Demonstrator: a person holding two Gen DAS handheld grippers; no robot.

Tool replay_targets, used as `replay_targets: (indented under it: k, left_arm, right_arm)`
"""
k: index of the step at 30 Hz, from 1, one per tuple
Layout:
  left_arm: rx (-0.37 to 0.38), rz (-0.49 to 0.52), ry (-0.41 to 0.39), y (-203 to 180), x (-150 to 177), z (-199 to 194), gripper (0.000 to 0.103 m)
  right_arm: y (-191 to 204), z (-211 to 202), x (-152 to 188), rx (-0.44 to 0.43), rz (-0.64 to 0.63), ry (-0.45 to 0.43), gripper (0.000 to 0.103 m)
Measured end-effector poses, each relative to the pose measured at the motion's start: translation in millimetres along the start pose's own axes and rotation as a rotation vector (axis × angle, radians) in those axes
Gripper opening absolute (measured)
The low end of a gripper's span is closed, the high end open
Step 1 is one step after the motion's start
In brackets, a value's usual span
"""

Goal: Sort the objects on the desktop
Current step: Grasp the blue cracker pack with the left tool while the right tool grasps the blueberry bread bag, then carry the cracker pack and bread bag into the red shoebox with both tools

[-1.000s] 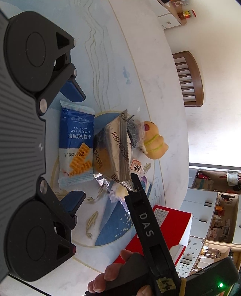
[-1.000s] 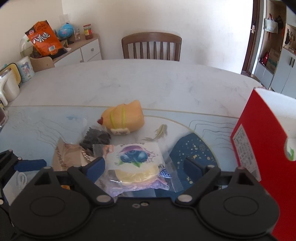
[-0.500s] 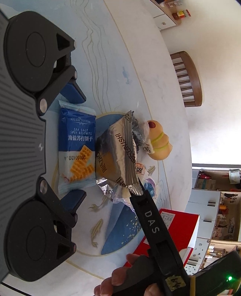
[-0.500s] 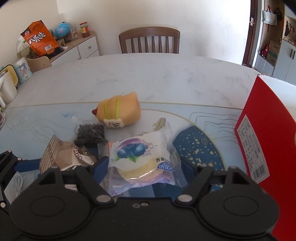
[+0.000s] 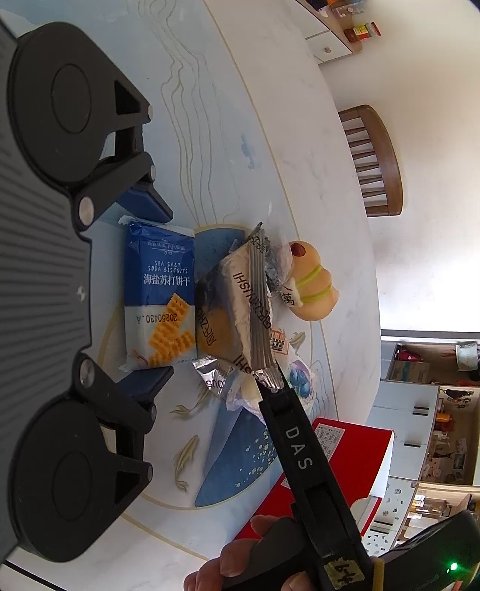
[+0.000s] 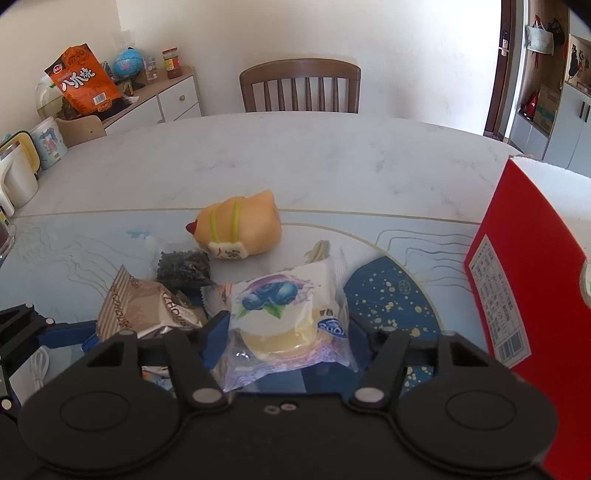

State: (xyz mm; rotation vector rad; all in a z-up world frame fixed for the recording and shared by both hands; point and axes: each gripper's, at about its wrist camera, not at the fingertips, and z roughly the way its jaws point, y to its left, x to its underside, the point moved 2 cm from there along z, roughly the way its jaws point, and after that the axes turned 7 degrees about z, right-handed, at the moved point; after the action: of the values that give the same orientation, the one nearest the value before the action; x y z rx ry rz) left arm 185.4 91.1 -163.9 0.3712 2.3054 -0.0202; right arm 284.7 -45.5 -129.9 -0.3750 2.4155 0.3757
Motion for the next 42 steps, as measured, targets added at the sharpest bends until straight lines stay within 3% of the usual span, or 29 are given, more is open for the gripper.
replay_targets:
  k: [17, 42]
  left_arm:
    - [-0.030, -0.021, 0.002, -1, -5, -7, 0.078]
    - [-0.048, -0.058, -0.025, -4, -13, -62, 0.078]
  right_arm:
    - [-9, -17, 4, 0.018, 0.020, -0.014, 0.062]
    - [-19, -74, 17, 0.019, 0.048, -0.025, 0.062]
